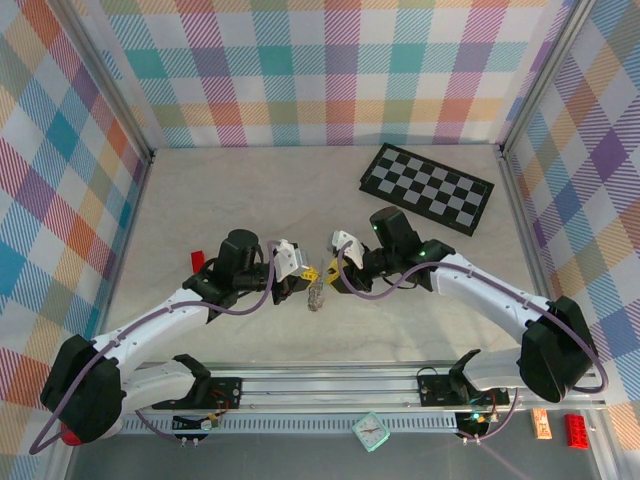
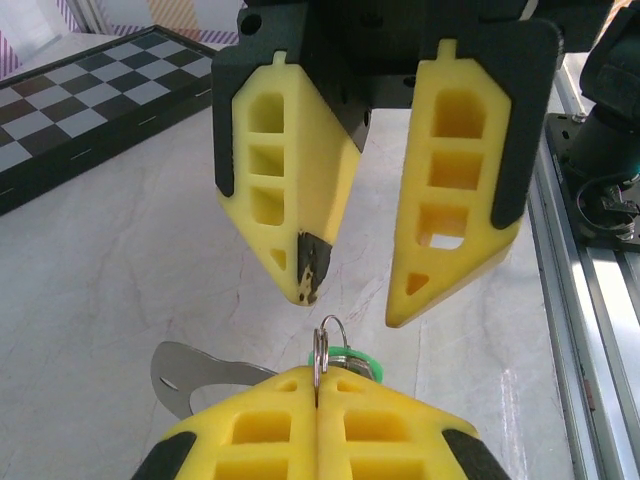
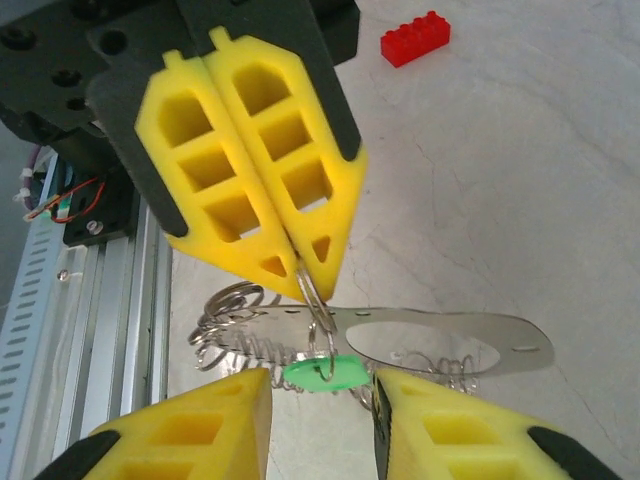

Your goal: Put the keys on the keyring

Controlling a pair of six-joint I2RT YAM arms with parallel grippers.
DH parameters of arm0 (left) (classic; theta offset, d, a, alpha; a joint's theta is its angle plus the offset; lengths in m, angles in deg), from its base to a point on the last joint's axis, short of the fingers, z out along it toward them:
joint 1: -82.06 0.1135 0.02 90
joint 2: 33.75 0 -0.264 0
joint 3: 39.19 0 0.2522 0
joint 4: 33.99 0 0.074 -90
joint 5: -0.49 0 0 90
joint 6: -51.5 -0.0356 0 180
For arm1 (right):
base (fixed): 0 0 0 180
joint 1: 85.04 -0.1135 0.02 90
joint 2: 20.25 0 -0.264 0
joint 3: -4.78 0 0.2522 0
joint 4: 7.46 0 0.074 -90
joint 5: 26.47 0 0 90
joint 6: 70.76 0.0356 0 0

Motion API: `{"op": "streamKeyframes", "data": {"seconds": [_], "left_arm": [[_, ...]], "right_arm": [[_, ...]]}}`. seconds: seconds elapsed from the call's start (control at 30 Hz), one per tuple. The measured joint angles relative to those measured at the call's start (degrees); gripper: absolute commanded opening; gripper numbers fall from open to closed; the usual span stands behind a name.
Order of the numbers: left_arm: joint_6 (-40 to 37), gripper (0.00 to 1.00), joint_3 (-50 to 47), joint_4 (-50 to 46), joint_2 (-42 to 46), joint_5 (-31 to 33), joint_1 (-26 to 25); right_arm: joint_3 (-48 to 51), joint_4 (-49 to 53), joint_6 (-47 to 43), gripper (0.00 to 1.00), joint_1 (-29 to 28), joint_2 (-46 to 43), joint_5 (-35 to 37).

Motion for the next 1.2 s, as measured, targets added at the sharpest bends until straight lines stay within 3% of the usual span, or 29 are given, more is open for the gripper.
{"op": "streamKeyframes", "data": {"seconds": [0.23,0.7,1.03,1.2], "left_arm": [[-0.02,0.0,-0.02,0.02,0.37,-0.02,0.0],[0.0,0.0,-0.02,0.02,0.37,-0.04,-0.26],[-0.02,0.0,-0.09,-0.02,0.81,-0.02,-0.31],[-0.04,0.0,-0.37,0.0,0.81,-0.04,-0.31]], "right_arm": [[0.28,-1.4,1.88,0.28,0.02,0.0,1.7],[0.28,-3.08,2.14,0.17,0.0,1.44,-2.95],[0.24,-2.43,1.64,0.01,0.02,1.77,-3.06],[-0.17,-0.92,1.44,0.0,0.0,1.77,-1.97]]}}
